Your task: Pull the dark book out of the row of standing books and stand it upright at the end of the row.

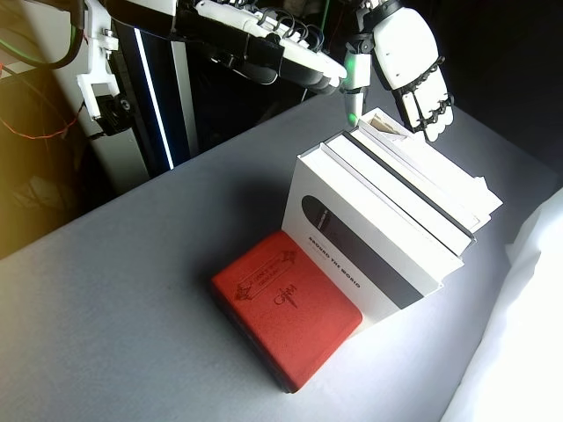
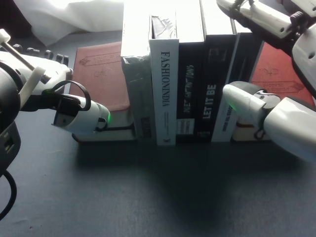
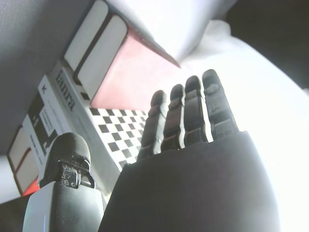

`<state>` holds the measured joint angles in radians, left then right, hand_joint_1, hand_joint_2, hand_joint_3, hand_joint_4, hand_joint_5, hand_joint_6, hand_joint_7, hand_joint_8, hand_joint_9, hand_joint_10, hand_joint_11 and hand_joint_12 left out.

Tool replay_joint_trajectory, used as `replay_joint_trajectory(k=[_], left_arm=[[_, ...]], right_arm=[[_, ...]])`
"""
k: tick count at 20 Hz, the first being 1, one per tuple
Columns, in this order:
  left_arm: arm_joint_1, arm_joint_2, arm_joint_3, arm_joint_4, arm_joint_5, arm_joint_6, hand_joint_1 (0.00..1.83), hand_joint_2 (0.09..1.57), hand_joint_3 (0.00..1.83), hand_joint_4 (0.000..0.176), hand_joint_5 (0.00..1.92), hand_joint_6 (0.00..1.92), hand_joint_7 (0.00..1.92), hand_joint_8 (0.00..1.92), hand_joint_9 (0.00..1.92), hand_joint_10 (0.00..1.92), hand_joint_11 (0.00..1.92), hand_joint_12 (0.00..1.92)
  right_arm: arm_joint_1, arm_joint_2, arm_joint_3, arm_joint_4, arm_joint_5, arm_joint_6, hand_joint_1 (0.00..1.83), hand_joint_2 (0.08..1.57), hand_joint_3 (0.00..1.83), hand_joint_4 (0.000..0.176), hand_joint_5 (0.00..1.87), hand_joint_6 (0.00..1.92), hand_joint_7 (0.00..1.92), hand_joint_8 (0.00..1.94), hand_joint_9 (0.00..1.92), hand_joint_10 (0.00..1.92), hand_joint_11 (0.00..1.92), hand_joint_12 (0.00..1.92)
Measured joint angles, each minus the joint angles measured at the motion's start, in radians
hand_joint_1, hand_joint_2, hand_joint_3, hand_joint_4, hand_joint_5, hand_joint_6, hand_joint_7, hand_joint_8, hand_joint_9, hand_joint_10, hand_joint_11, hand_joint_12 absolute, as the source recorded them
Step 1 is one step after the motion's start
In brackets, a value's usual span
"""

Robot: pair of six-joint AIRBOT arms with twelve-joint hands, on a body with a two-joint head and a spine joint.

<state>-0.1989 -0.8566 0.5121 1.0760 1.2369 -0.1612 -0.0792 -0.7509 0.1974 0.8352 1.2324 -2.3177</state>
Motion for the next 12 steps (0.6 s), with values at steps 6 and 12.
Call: replay_joint_trajectory(k=[6,12], left_arm=[[0.0,0.0,0.0,0.0,0.0,0.0,0.0,1.23,0.0,0.0,0.08,0.0,0.04,0.01,0.02,0.0,0.02,0.01],[0.0,0.0,0.0,0.0,0.0,0.0,0.0,1.23,0.0,0.0,0.08,0.01,0.04,0.01,0.03,0.01,0.03,0.02]], right_arm=[[-0.01,-0.002,0.003,-0.024,0.005,0.017,0.0,1.26,0.0,0.0,0.12,0.0,0.1,0.0,0.05,0.0,0.0,0.03],[-0.01,-0.01,0.003,-0.027,0.008,0.018,0.02,1.26,0.0,0.0,0.13,0.01,0.1,0.01,0.06,0.01,0.0,0.08]])
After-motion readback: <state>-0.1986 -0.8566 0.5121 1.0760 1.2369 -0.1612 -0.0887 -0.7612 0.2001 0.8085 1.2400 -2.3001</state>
